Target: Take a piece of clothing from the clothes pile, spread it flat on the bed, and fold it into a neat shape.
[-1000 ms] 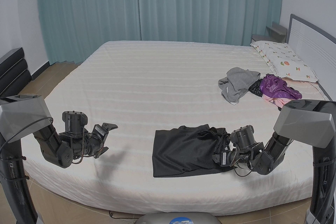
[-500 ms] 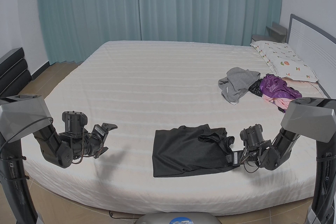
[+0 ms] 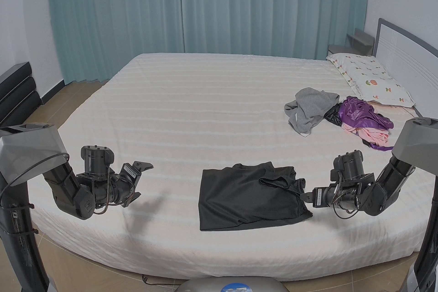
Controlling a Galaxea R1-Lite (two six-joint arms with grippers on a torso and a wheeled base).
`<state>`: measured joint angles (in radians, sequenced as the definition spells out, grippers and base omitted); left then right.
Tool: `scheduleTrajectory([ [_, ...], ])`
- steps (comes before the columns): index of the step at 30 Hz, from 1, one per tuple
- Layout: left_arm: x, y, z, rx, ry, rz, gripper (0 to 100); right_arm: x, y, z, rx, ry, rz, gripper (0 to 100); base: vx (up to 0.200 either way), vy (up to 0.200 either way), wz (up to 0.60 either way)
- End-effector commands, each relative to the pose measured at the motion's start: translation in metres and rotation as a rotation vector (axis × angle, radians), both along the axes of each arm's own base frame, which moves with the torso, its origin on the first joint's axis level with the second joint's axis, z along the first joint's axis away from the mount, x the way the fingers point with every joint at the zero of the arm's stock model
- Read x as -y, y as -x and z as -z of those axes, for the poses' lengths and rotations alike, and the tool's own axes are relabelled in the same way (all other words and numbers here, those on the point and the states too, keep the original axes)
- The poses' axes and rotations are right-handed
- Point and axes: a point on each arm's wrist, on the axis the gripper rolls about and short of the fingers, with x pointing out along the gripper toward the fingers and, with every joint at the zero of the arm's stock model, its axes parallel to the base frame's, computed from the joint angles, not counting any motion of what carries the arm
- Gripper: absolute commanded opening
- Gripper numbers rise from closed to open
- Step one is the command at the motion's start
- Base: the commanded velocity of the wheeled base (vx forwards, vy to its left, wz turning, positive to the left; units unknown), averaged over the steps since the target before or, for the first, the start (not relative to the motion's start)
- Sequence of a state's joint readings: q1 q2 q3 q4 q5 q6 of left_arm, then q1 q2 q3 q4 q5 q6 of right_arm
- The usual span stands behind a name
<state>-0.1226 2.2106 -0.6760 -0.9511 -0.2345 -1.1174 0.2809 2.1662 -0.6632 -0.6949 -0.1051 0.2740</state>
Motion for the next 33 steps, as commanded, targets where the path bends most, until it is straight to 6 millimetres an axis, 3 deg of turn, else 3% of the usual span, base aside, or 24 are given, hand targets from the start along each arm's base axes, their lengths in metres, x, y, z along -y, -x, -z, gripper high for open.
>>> scheduleTrajectory([
  [1,0.001,0.000,0.002,-0.002,-0.012,0.006,100,-0.012,0.000,-0.020,0.037,-0.143,-0.028,100,0.000,0.000,0.00],
  [5,0.000,0.000,0.002,0.001,-0.013,0.005,100,-0.039,-0.001,-0.018,0.007,-0.273,-0.073,100,0.000,0.000,0.00],
  [6,0.000,0.000,0.002,0.004,-0.016,-0.002,100,-0.055,-0.003,-0.012,-0.025,-0.337,-0.092,100,0.000,0.000,0.00],
  [7,0.000,0.000,0.002,0.004,-0.016,-0.002,100,-0.055,-0.003,-0.012,-0.025,-0.337,-0.092,100,0.000,0.000,0.00],
  [8,0.000,0.000,0.004,0.004,-0.033,-0.029,100,-0.067,-0.010,-0.008,-0.041,-0.374,-0.102,100,0.000,0.000,0.00],
  [13,0.004,0.002,0.009,0.021,-0.048,-0.032,100,-0.091,-0.029,0.014,-0.059,-0.397,-0.120,100,0.080,0.000,0.00],
  [17,0.003,0.005,0.011,0.036,-0.061,-0.023,100,-0.098,-0.035,0.027,-0.080,-0.377,-0.123,100,0.050,0.000,0.00],
  [27,0.005,0.006,0.014,0.051,-0.059,-0.018,100,-0.104,-0.060,0.029,-0.051,-0.377,-0.110,100,0.000,0.000,0.00],
  [33,0.005,0.006,0.014,0.050,-0.059,-0.018,100,-0.085,-0.084,0.028,0.007,-0.351,-0.027,100,0.000,0.000,0.00],
])
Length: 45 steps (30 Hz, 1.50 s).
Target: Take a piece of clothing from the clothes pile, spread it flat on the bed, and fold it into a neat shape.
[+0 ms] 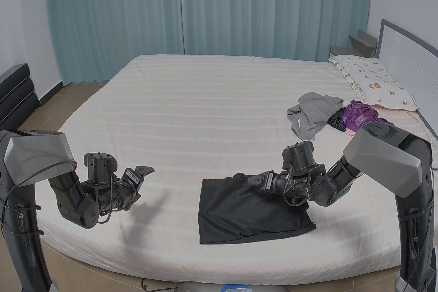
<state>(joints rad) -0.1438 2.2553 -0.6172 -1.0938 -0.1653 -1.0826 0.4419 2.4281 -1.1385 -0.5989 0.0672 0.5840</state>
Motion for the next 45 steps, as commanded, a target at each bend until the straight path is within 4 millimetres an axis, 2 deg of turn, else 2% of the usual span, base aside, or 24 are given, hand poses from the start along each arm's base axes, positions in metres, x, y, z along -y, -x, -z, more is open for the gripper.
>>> scheduleTrajectory([
  [1,0.000,0.000,0.002,-0.005,0.000,0.000,100,0.014,-0.015,0.005,0.013,0.016,0.063,100,0.000,0.000,0.00],
  [9,0.000,0.000,0.002,-0.005,0.000,0.000,100,0.061,-0.035,-0.002,0.039,0.023,0.178,100,0.000,0.000,0.00],
  [14,0.000,0.000,0.001,-0.003,0.000,0.000,100,0.082,-0.041,-0.002,0.048,0.019,0.213,100,0.000,0.000,0.00],
  [20,0.000,0.000,0.001,-0.003,0.000,0.000,100,0.085,-0.039,-0.010,0.055,-0.039,0.148,100,0.000,0.000,0.00],
  [25,0.000,0.000,0.001,-0.003,0.000,0.000,100,0.078,-0.039,-0.005,0.051,-0.030,0.111,100,0.000,0.000,0.00],
  [28,0.000,0.000,0.001,-0.003,0.000,0.000,100,0.074,-0.039,0.005,0.041,-0.008,0.081,100,0.000,0.000,0.00],
  [29,0.000,0.000,0.001,-0.003,0.000,0.000,100,0.073,-0.039,0.007,0.036,-0.004,0.072,0,0.000,0.000,0.00],
  [33,0.000,0.000,0.001,-0.003,0.000,0.000,100,0.068,-0.038,0.017,0.023,0.013,0.042,0,0.000,0.000,0.00],
  [38,0.000,0.000,0.002,-0.005,0.000,0.000,100,0.075,-0.038,0.010,0.032,0.014,0.057,0,0.000,0.000,0.00],
  [39,0.000,-0.001,0.002,-0.003,0.000,0.000,100,0.084,-0.039,0.003,0.040,0.012,0.079,0,0.000,0.000,0.00],
  [40,0.000,-0.001,0.002,-0.003,0.000,0.000,100,0.084,-0.039,0.003,0.040,0.012,0.079,0,0.000,0.000,0.00],
  [42,0.000,0.000,0.002,-0.005,0.000,0.000,100,0.100,-0.040,0.002,0.033,0.017,0.116,0,0.000,0.000,0.00],
  [44,0.000,-0.001,0.002,-0.003,0.000,0.000,100,0.104,-0.041,0.003,0.032,0.019,0.124,0,0.000,0.000,0.00],
  [45,0.000,0.000,0.002,-0.005,0.000,0.000,100,0.114,-0.042,0.003,0.031,0.018,0.146,0,0.000,0.000,0.00],
])
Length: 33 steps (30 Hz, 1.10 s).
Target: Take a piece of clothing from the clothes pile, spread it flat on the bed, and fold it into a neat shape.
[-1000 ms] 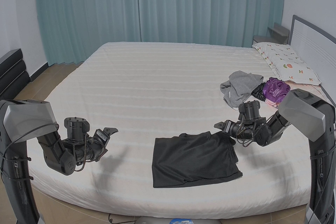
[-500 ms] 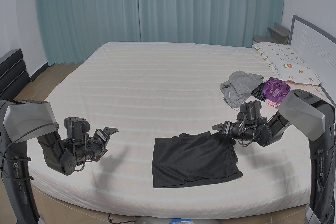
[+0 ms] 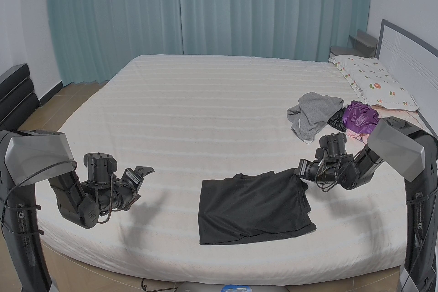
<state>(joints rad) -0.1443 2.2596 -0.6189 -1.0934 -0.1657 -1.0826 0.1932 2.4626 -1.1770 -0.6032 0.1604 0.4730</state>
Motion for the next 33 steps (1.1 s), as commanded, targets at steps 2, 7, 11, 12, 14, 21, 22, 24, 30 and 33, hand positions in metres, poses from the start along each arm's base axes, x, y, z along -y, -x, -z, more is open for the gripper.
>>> scheduleTrajectory([
  [2,0.000,0.000,0.000,-0.001,0.000,0.000,100,0.023,0.000,-0.003,-0.003,0.000,0.050,0,0.000,0.000,0.00],
  [7,0.000,0.000,0.001,-0.002,0.000,0.001,100,0.023,0.001,0.000,-0.011,0.000,0.049,0,0.000,0.000,0.00],
  [11,0.001,0.000,0.000,-0.001,0.000,0.001,100,0.023,0.002,0.001,-0.017,-0.006,0.043,100,0.000,0.000,0.00],
  [12,0.001,0.000,0.000,-0.001,0.000,0.001,100,0.023,0.002,0.000,-0.016,-0.009,0.043,100,0.000,0.000,0.00],
  [14,0.000,0.000,0.000,-0.001,0.000,0.000,100,0.023,0.005,-0.005,-0.012,-0.025,0.045,100,0.000,0.000,0.00],
  [21,0.001,0.000,0.000,-0.001,0.000,0.001,100,0.029,0.052,-0.037,-0.055,-0.115,-0.060,100,0.000,0.000,0.00],
  [22,0.001,0.000,0.000,-0.001,0.000,0.001,100,0.028,0.063,-0.038,-0.075,-0.117,-0.074,100,0.000,0.000,0.00],
  [24,0.001,0.000,0.000,0.000,-0.001,0.002,100,0.029,0.084,-0.036,-0.105,-0.118,-0.097,100,0.000,0.000,0.00],
  [30,0.000,0.000,0.001,-0.002,0.000,0.001,100,0.030,0.120,-0.016,-0.151,-0.115,-0.140,100,0.000,0.000,0.00],
  [33,0.000,0.000,0.001,-0.002,-0.001,0.002,100,0.030,0.121,0.000,-0.161,-0.093,-0.150,100,0.000,0.000,0.00],
])
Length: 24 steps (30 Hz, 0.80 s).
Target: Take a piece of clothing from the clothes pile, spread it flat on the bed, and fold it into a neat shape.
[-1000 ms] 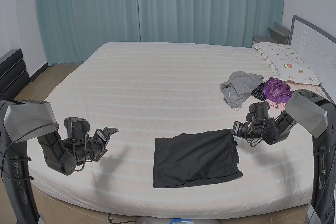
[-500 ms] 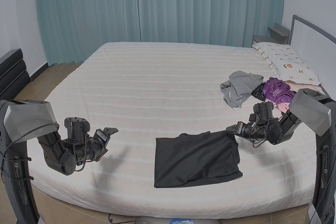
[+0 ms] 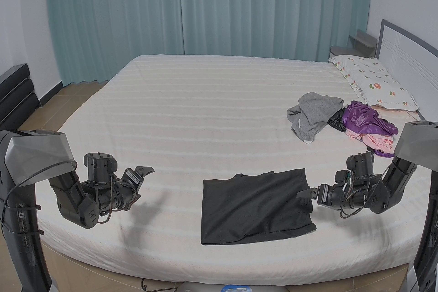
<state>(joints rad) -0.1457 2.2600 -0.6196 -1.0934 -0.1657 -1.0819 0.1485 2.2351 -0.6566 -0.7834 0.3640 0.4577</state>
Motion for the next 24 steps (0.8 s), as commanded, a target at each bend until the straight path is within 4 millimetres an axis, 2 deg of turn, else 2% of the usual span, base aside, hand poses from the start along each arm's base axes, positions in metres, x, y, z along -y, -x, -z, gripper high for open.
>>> scheduleTrajectory([
  [1,0.000,0.000,0.001,-0.002,0.001,-0.001,100,-0.001,0.020,0.013,-0.038,0.013,-0.038,100,0.000,0.000,0.00],
  [16,0.000,0.001,0.002,-0.002,-0.015,0.007,100,-0.017,0.019,0.025,-0.039,0.053,-0.069,100,0.000,0.000,0.00],
  [17,0.000,0.001,0.002,-0.002,-0.015,0.007,100,-0.017,0.019,0.025,-0.039,0.053,-0.069,0,0.000,0.000,0.00],
  [24,0.000,0.001,0.002,-0.002,-0.015,0.007,100,-0.019,0.022,0.029,-0.044,0.096,-0.059,0,0.000,0.000,0.00],
])
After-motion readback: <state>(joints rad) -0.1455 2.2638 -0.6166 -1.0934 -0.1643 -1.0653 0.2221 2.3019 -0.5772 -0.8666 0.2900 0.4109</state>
